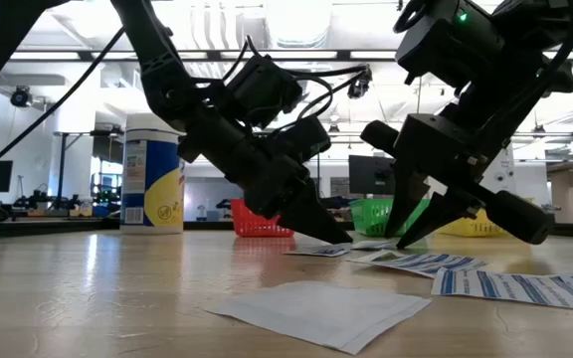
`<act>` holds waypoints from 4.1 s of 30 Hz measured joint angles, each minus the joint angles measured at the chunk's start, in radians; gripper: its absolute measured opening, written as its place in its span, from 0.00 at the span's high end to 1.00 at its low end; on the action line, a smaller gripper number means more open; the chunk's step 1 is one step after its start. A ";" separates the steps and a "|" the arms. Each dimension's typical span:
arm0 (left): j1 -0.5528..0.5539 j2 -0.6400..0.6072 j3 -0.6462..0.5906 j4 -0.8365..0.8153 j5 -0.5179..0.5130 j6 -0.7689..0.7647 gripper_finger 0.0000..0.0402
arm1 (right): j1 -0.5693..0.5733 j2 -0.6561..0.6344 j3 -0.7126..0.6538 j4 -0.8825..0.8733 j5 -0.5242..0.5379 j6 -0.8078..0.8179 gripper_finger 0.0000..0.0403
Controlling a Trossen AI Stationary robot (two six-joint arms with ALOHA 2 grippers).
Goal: Pick & Place First Aid Supplies
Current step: Put the alcohol pad in the green bin
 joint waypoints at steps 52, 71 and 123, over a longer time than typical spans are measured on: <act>0.014 0.032 -0.001 0.015 0.070 -0.063 1.00 | 0.003 0.001 0.008 -0.009 0.031 0.103 0.83; 0.014 0.032 -0.001 0.037 0.082 -0.127 1.00 | -0.003 0.050 0.010 0.029 0.037 0.138 0.97; 0.027 -0.672 -0.419 0.074 -0.077 -0.003 1.00 | -0.104 -0.473 -0.014 -0.245 0.376 0.553 0.98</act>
